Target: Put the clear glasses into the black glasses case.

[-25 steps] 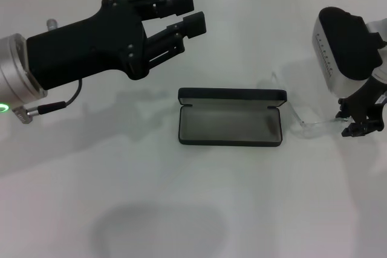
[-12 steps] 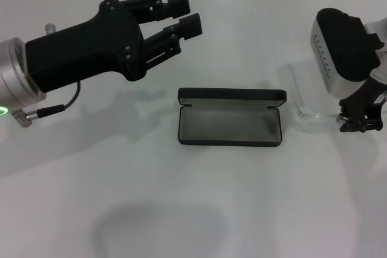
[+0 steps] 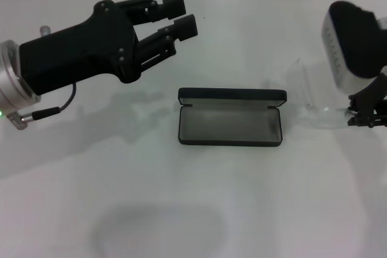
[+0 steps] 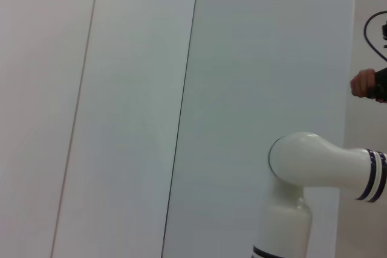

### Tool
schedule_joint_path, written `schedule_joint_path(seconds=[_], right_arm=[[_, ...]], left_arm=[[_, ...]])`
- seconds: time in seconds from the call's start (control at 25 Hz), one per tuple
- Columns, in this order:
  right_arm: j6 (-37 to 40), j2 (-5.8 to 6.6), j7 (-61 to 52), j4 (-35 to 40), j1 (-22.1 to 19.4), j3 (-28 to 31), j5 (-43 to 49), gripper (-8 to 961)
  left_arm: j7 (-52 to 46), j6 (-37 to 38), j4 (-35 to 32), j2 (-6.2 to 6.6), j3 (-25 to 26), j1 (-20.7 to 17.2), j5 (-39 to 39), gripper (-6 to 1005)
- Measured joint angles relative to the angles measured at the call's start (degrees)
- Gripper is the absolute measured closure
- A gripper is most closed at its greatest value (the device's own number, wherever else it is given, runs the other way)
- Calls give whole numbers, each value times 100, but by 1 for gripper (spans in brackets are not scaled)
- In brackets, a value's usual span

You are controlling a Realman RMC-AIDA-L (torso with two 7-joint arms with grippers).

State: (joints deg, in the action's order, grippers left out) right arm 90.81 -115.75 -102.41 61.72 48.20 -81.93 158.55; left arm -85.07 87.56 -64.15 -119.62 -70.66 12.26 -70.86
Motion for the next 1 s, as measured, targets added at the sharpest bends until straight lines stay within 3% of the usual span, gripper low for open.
schedule_joint_path(seconds=[0.28, 0.44, 0.6, 0.76, 1.0], right_arm=[[527, -3, -183, 1663, -782, 720, -151, 834], [800, -15, -394, 2520, -1076, 1336, -902, 834], [1031, -24, -315, 3235, -1510, 2032, -2495, 834], [1114, -50, 291, 3638, -2223, 2169, -4290, 834], [999, -47, 1934, 2792, -3071, 1981, -6809, 834]], left_arm=[[161, 40, 204, -6, 13, 121, 377, 672], [385, 84, 413, 6, 88, 128, 710, 689], [563, 358, 623, 0, 341, 235, 863, 706], [676, 484, 706, 1, 403, 287, 1121, 723], [893, 499, 872, -19, 195, 669, 1171, 753]])
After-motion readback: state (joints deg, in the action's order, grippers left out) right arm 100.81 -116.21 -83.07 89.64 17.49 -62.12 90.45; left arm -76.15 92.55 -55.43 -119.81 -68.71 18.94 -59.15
